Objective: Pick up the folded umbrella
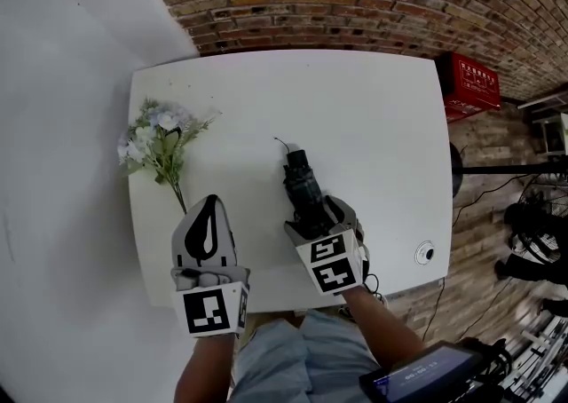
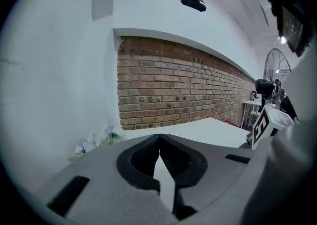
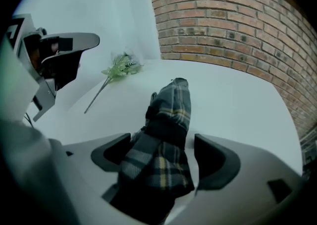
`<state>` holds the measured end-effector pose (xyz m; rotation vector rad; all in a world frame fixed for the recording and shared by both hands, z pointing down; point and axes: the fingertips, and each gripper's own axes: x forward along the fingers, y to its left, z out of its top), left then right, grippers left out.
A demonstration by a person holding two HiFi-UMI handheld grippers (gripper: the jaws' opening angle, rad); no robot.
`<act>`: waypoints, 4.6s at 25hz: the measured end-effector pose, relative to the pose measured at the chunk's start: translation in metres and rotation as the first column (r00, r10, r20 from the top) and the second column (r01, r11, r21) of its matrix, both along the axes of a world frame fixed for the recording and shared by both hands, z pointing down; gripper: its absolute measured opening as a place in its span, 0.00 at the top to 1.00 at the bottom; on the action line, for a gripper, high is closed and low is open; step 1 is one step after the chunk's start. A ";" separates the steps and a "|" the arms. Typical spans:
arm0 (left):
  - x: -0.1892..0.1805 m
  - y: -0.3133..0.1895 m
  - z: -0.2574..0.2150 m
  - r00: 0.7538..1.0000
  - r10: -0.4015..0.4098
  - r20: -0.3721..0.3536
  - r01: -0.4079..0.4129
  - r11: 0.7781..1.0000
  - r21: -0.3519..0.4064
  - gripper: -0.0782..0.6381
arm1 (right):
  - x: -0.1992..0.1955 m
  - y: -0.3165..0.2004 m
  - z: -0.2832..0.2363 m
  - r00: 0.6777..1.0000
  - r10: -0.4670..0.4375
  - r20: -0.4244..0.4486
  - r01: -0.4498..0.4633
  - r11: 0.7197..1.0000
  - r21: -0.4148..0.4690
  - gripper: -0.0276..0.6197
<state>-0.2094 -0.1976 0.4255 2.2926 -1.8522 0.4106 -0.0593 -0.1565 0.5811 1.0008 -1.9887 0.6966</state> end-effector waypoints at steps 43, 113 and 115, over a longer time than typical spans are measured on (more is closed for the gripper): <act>0.012 0.006 -0.025 1.000 -0.006 0.013 0.005 0.998 0.058 0.88 | 0.010 -0.009 -0.022 0.993 0.031 0.113 -0.043 0.994 0.103 0.64; 0.058 0.132 -0.270 0.992 -0.116 0.038 0.078 0.838 0.540 0.88 | 0.085 0.053 -0.415 0.934 -0.188 0.302 -0.193 0.447 0.873 0.64; 0.060 0.131 -0.269 0.993 -0.113 0.036 0.075 0.834 0.546 0.88 | 0.085 0.052 -0.414 0.934 -0.188 0.305 -0.198 0.437 0.877 0.64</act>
